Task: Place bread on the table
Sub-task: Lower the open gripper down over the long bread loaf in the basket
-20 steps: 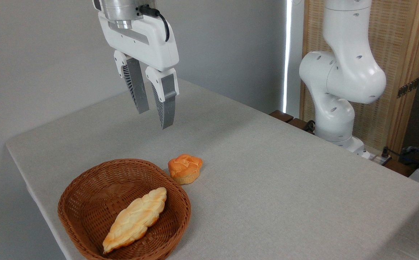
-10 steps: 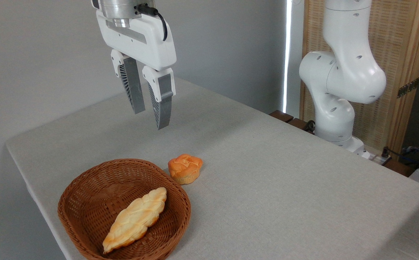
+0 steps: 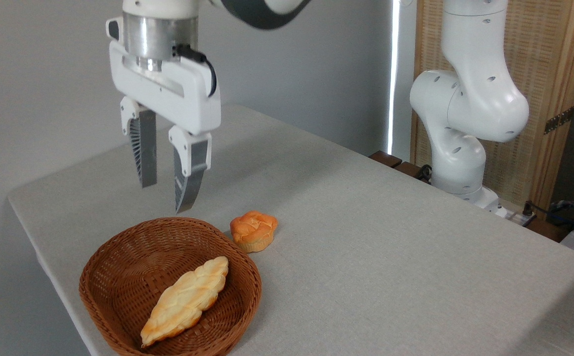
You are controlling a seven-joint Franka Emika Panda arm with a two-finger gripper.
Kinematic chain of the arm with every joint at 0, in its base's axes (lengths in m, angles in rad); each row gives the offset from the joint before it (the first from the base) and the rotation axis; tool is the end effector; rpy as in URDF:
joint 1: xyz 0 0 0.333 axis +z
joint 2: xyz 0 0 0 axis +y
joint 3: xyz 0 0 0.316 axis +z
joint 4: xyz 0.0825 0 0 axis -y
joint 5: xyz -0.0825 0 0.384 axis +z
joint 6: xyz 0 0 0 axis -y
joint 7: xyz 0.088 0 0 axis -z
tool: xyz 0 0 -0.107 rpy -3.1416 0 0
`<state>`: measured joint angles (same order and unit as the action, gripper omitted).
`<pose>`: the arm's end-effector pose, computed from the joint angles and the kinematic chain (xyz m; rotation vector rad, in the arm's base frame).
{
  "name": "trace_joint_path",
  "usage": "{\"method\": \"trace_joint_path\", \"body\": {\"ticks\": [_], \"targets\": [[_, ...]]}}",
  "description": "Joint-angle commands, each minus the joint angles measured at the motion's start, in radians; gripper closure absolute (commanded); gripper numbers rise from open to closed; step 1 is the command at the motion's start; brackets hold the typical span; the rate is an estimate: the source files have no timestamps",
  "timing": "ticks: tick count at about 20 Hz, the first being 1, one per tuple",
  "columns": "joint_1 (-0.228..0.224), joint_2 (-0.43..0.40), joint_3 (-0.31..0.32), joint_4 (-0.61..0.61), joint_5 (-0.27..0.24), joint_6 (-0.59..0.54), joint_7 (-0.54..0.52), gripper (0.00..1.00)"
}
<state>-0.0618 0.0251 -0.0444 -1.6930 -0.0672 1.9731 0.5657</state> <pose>0.5907 -0.0670 0.5909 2.9439 -0.9974 0.4115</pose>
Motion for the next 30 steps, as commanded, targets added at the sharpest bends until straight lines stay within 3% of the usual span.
{"method": "trace_joint_path", "body": {"ticks": [1, 5, 13, 16, 25, 30], "targets": [[-0.01, 0.013, 0.012, -0.08, -0.017, 0.153, -0.094, 0.0], [-0.004, 0.038, 0.014, -0.123, -0.014, 0.227, -0.194, 0.0], [0.003, 0.093, 0.046, -0.154, -0.002, 0.291, -0.194, 0.0], [0.002, 0.11, 0.046, -0.155, 0.046, 0.291, -0.194, 0.0], [0.002, 0.127, 0.043, -0.169, 0.058, 0.291, -0.182, 0.0], [0.002, 0.145, 0.032, -0.194, 0.096, 0.291, -0.182, 0.0]]}}
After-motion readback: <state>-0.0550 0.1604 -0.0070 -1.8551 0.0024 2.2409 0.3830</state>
